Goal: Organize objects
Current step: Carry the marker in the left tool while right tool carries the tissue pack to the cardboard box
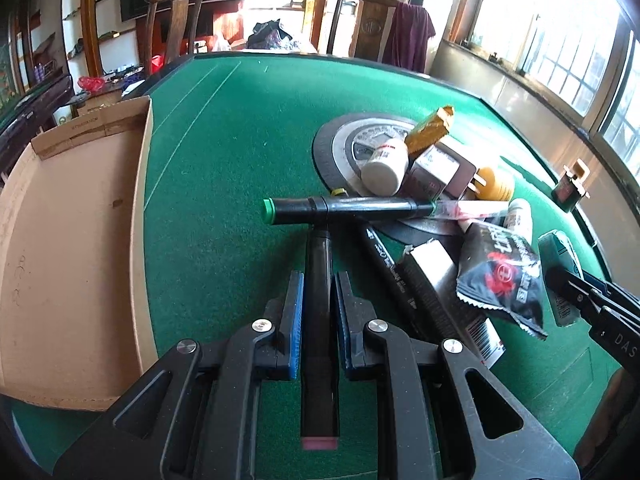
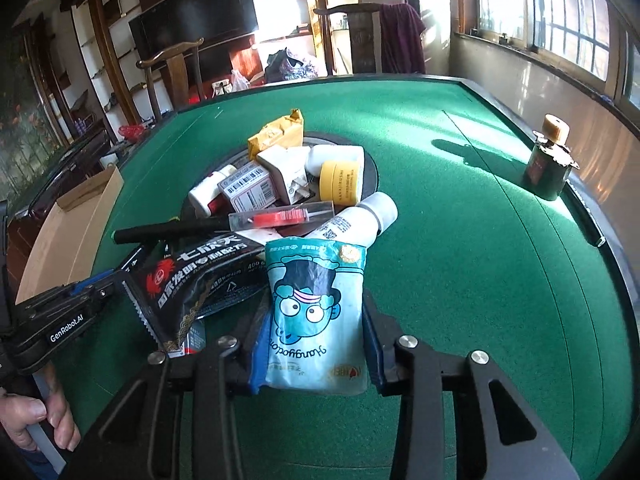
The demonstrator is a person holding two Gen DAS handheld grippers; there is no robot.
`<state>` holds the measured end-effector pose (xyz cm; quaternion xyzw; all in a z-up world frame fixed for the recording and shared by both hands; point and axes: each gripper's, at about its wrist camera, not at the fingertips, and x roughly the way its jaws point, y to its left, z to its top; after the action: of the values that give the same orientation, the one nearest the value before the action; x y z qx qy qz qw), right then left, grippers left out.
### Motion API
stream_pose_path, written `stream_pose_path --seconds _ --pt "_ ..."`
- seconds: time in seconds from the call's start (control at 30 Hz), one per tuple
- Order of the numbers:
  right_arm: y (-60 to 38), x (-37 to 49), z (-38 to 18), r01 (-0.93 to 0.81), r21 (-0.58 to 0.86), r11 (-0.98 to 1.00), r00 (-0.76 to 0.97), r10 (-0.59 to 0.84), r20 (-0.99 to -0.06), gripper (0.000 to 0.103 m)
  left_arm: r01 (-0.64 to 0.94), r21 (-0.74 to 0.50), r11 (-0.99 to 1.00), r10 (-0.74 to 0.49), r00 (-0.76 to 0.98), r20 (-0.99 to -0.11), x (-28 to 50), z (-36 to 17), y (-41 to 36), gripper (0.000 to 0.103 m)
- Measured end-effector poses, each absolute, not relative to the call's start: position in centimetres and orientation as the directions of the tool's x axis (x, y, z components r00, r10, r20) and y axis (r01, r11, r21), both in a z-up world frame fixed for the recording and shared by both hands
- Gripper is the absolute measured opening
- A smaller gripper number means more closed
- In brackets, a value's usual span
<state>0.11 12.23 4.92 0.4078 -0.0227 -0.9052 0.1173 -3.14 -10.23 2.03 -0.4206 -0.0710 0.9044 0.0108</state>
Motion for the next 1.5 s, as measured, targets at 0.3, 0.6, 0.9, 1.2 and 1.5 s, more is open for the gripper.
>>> stream_pose_path --seconds 0.3,0.6,0.9,1.2,1.5 --pt "12.1 0.4 5.4 0.213 0.155 -0.965 -0.651 -0.259 -0.714 0.039 0.057 -0.164 -0.985 0.089 -0.65 -0.755 -1.9 1.8 -11.3 0.014" --pt "11.1 2.0 6.5 0.276 0.177 -0.945 -0.676 -0.322 -0.663 0.039 0.075 -0.177 -0.981 0.074 -0.702 -0.708 1.0 2.4 -12.1 0.014" --pt "6.8 3.1 7.0 0.369 0.178 -0.912 -0.629 -0.386 -0.675 0.039 0.087 -0.199 -0.976 0.064 -0.76 -0.647 3.8 5.2 -14.3 0.014" --pt "-2.7 2.1 9.9 0.53 0.199 -0.824 -0.496 -0.492 -0.715 0.039 0.188 -0.229 -0.955 -0.011 -0.796 -0.606 5.9 8.4 -21.8 0.014" --pt "-15.2 -3.0 11.4 0.613 0.199 -0.765 -0.384 -0.508 -0.771 0.039 0.287 -0.201 -0.937 -0.097 -0.765 -0.637 3.0 10.2 -29.0 0.014"
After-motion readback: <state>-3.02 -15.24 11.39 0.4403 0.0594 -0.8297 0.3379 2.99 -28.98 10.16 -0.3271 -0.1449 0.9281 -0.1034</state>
